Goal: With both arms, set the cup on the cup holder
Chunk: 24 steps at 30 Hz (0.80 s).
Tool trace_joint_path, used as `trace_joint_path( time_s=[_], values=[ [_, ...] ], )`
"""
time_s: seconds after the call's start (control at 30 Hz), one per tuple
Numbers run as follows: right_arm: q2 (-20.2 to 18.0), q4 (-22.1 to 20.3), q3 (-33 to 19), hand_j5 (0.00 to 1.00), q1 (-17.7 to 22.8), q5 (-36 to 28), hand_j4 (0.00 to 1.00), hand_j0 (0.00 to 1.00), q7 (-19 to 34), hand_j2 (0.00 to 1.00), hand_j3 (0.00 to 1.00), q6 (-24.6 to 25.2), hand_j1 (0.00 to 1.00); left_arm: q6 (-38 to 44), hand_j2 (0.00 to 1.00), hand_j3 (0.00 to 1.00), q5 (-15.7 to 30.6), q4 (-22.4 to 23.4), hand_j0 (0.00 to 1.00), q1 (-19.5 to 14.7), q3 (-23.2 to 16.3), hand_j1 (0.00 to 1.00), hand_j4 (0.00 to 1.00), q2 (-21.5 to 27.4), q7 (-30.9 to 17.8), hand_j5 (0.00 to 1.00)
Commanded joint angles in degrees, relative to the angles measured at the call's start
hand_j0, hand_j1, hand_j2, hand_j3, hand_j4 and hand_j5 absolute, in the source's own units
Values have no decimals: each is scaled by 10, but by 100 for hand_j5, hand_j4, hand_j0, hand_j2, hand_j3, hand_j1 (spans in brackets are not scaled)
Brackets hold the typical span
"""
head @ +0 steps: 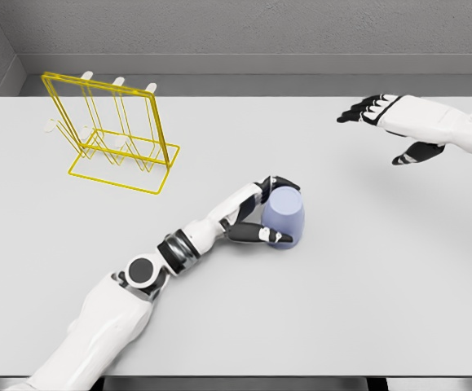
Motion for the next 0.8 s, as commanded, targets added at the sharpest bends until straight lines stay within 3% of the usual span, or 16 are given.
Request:
trace_joint_path(
  time_s=[0.0,0.07,0.13,0.23,0.33,0.43,0.6,0.77],
  values=[
    [0,10,-1,100,0,-4,100,100,0,100,100,1,100,-6,42,42,18,-18,42,0,2,42,42,4,-13,42],
    [2,25,-1,100,1,-4,100,100,0,100,100,1,100,-6,42,42,30,-46,42,2,2,42,42,26,-13,42],
    [3,26,0,100,1,-4,100,100,0,100,100,1,100,-5,42,42,69,-111,42,5,2,42,42,75,-13,42],
    [2,26,0,100,1,-4,100,100,0,100,100,1,100,-4,41,41,91,-156,41,20,3,41,41,103,-13,41],
    [2,26,0,100,1,-4,100,100,0,100,100,1,100,-1,41,41,114,-207,41,36,29,41,41,136,-12,41],
    [0,26,0,100,1,-4,100,100,0,100,100,1,100,-1,41,41,127,-235,41,40,38,41,41,165,-10,41],
    [0,26,0,100,1,-4,100,100,0,100,100,1,100,-1,41,41,163,-304,41,91,101,41,41,234,-7,41],
    [0,26,0,100,2,-4,100,100,0,100,100,1,100,-1,40,40,187,-315,40,107,141,40,40,280,-6,40]
  ],
)
